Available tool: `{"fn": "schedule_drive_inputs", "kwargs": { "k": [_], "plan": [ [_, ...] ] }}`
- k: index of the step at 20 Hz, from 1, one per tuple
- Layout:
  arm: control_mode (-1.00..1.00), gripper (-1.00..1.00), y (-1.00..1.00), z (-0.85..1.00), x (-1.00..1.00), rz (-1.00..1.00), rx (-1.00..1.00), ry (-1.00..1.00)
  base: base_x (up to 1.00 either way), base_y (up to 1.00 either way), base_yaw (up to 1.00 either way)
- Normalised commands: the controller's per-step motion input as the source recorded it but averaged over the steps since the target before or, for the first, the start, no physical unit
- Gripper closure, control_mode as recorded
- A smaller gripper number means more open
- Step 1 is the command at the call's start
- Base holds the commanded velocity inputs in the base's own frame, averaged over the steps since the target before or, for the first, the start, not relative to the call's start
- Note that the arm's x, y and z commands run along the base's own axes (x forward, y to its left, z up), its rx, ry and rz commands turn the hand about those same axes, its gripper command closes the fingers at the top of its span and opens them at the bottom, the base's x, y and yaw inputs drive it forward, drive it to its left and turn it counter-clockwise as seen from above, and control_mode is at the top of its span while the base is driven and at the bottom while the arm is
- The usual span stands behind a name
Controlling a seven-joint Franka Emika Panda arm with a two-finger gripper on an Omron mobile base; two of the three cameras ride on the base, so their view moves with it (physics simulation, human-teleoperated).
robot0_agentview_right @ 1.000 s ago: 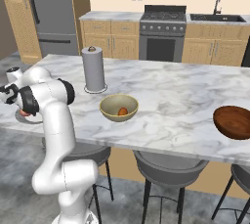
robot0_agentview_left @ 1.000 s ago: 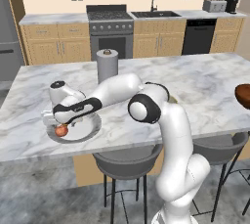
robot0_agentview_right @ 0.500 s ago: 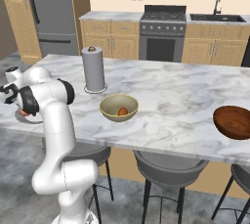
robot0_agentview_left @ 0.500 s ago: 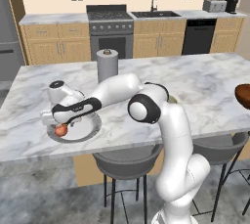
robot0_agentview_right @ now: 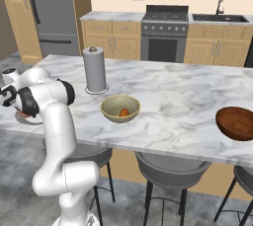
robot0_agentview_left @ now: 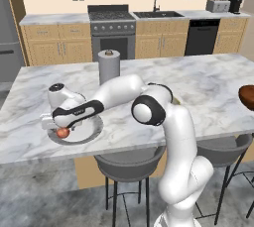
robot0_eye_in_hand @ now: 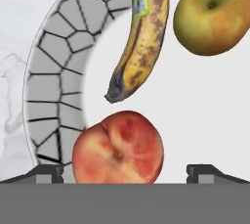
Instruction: Take the fruits from the plate on the dining counter and place two fruits in each bowl.
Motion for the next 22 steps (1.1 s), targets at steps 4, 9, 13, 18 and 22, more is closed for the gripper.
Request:
{"fn": "schedule_drive_inputs", "kwargs": {
  "k": [4,9,13,18,22],
  "plan": [
    [-1.0,-1.0,-0.03,-0.16,-0.04,0.0,0.0,0.0,0.0,0.0,0.0],
    [-1.0,-1.0,-0.05,-0.14,0.0,0.0,0.0,0.0,0.0,0.0,0.0],
    [-1.0,-1.0,0.02,-0.08,0.0,0.0,0.0,0.0,0.0,0.0,0.0],
    [-1.0,-1.0,0.04,-0.18,0.0,0.0,0.0,0.0,0.0,0.0,0.0],
    [-1.0,-1.0,0.0,-0.12,0.0,0.0,0.0,0.0,0.0,0.0,0.0]
  ]
}}
